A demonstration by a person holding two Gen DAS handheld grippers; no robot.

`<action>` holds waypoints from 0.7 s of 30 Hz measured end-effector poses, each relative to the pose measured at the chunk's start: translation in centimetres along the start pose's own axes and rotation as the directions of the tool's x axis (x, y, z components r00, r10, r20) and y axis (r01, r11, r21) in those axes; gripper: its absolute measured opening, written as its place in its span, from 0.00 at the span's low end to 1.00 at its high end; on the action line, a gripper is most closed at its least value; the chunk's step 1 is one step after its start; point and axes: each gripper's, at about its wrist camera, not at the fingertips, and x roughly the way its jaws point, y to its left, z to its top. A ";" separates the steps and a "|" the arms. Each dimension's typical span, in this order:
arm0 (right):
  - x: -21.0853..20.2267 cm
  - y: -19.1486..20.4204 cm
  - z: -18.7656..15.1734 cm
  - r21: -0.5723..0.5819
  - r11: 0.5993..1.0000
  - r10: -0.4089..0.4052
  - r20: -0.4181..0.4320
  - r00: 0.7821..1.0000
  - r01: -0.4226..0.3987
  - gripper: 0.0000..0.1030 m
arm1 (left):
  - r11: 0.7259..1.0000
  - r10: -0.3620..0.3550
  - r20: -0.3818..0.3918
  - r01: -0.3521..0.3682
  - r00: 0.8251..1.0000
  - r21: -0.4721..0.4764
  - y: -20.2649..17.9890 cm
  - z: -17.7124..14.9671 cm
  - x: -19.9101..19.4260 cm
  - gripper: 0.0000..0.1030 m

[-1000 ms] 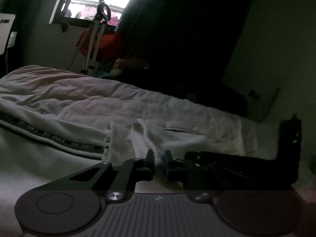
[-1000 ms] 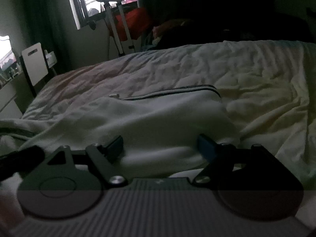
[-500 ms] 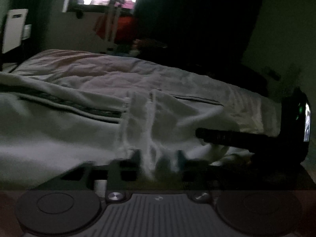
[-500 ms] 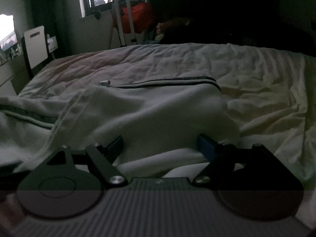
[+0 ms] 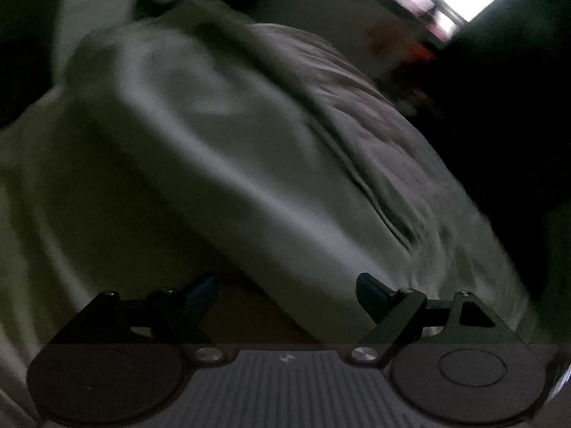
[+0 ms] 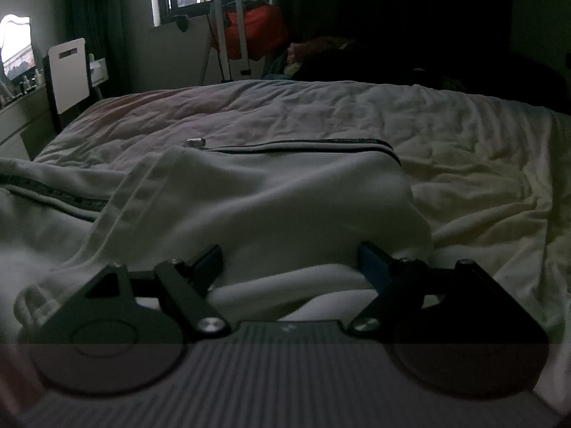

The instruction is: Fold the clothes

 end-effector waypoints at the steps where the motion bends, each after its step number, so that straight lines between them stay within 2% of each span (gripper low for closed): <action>1: 0.0 0.0 0.0 -0.001 1.000 -0.001 0.000 1.000 0.001 0.83 | 0.998 -0.011 0.017 0.012 1.000 -0.060 1.1 0.7 0.2 0.83; 4: 0.1 0.1 0.0 0.000 1.000 -0.003 -0.002 1.000 0.003 0.83 | 0.977 -0.005 0.092 0.024 0.996 -0.213 3.4 2.5 0.6 0.77; 7: 0.0 0.2 0.0 0.007 1.000 -0.003 -0.004 1.000 0.003 0.83 | 0.955 -0.029 0.185 0.082 0.982 -0.286 4.6 4.0 0.0 0.75; 11: -0.2 0.0 0.1 0.022 1.000 0.003 -0.004 1.000 -0.003 0.83 | 0.916 -0.174 0.252 0.250 0.952 -0.312 5.6 5.7 -0.9 0.72; 15: -0.2 0.1 0.2 0.030 1.000 0.005 -0.006 1.000 -0.005 0.83 | 0.905 -0.231 0.280 0.312 0.932 -0.291 6.1 6.5 -1.5 0.72; 16: -0.2 0.1 0.2 0.031 1.000 0.006 -0.006 1.000 -0.005 0.83 | 0.904 -0.219 0.280 0.302 0.935 -0.302 6.5 6.6 -1.4 0.72; 19: -0.2 0.2 0.2 0.028 1.000 0.005 -0.007 1.000 -0.004 0.83 | 0.907 -0.123 0.239 0.207 0.963 -0.367 7.9 6.5 -0.7 0.72; 21: -0.1 0.2 0.1 0.019 1.000 0.000 -0.006 1.000 0.000 0.83 | 0.897 -0.053 0.209 0.138 0.976 -0.419 8.8 6.6 0.1 0.70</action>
